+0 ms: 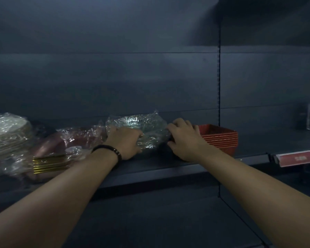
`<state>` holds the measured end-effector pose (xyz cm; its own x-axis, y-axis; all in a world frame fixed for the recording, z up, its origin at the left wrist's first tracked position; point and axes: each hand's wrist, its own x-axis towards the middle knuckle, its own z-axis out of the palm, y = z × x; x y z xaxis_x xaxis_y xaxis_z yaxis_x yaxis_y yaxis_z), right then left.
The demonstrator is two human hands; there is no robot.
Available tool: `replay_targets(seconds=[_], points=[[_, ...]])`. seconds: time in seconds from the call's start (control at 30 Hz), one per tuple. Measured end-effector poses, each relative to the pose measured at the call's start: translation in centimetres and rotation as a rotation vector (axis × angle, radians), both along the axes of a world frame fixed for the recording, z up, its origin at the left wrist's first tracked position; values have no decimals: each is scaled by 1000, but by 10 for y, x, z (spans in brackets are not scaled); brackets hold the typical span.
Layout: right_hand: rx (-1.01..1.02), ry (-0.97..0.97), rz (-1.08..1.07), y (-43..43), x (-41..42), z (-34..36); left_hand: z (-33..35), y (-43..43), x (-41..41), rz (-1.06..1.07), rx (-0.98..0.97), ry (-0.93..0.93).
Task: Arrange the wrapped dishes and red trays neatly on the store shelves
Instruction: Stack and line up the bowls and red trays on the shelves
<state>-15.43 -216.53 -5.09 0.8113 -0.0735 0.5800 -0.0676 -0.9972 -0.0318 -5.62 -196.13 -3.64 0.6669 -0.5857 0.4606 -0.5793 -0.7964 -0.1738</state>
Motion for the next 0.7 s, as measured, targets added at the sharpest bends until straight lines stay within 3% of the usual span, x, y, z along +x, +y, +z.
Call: replay_targets(seconds=[0.2,0.5,0.7], points=[[55,66,18,-8,13,19,-5,2,8,-75,-87,23],[-32,179,239,-9,1,37,-4,17,-10,-260,-209,129],[-57,231,235,-8,-19,55,-2,20,-25,-301,-218,161]])
